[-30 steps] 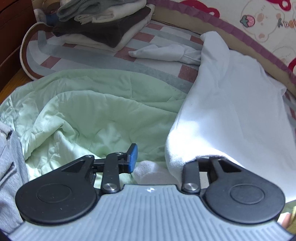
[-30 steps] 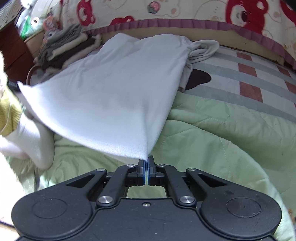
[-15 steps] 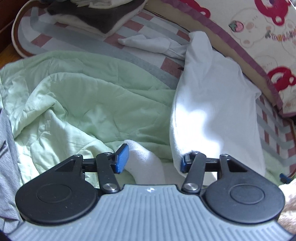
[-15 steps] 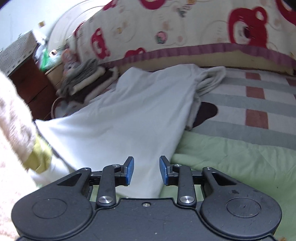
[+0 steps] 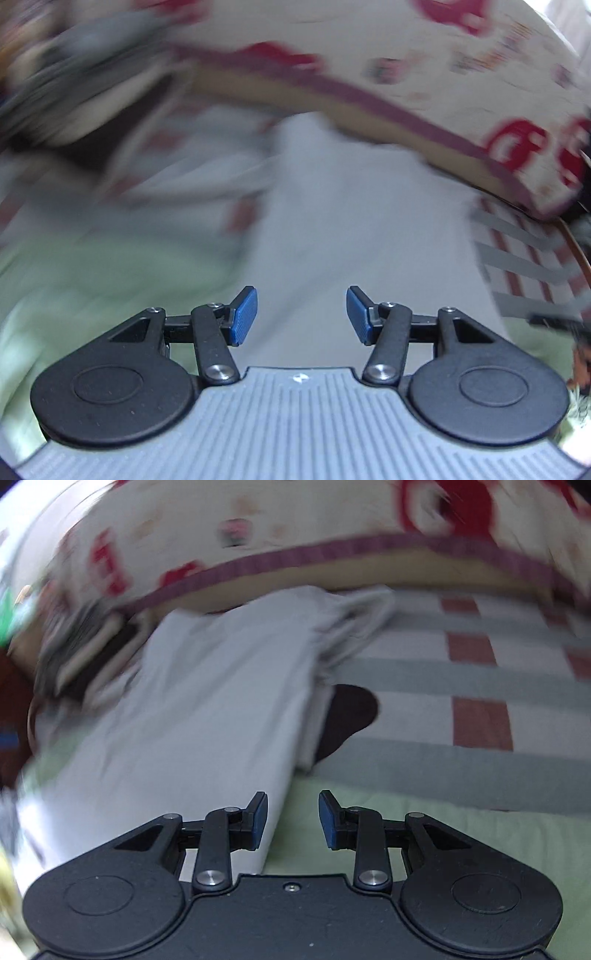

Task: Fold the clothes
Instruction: 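Open both grippers and release the shirt onto the bed, then grasp the shirt edge with the right gripper and pull it taut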

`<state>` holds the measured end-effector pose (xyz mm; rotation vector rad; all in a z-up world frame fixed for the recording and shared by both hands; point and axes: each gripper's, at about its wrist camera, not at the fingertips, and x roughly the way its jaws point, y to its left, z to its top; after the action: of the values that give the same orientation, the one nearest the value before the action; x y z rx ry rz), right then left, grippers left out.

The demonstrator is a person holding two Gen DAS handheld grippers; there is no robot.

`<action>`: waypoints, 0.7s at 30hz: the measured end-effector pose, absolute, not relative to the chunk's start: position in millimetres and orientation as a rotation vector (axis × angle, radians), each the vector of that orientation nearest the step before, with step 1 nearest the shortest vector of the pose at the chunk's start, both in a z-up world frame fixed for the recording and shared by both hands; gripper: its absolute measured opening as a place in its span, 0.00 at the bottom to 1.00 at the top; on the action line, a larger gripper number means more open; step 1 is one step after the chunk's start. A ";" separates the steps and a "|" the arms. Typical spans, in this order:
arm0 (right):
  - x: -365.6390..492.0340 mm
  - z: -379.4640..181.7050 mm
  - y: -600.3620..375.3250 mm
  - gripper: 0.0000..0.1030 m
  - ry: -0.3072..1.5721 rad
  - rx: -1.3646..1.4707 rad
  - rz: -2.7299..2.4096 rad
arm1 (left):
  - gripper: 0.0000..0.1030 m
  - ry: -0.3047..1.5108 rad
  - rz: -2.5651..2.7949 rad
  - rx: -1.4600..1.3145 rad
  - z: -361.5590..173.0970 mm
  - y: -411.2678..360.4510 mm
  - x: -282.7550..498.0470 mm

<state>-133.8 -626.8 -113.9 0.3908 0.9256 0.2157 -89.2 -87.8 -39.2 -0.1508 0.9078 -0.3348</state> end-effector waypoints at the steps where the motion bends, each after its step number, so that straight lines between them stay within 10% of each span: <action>1: -118.8 -116.2 -635.8 0.36 0.942 0.433 0.190 | 0.51 0.903 -0.371 -0.125 -44.1 -112.0 -77.7; 21: -14.5 -168.0 -563.8 0.39 0.902 0.199 0.204 | 0.55 0.961 -0.708 -0.033 -148.4 -382.3 30.7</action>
<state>-14.5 -563.8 -168.0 0.1995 0.9023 0.2042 30.7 -382.3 -148.4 -0.0333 0.9614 -0.7085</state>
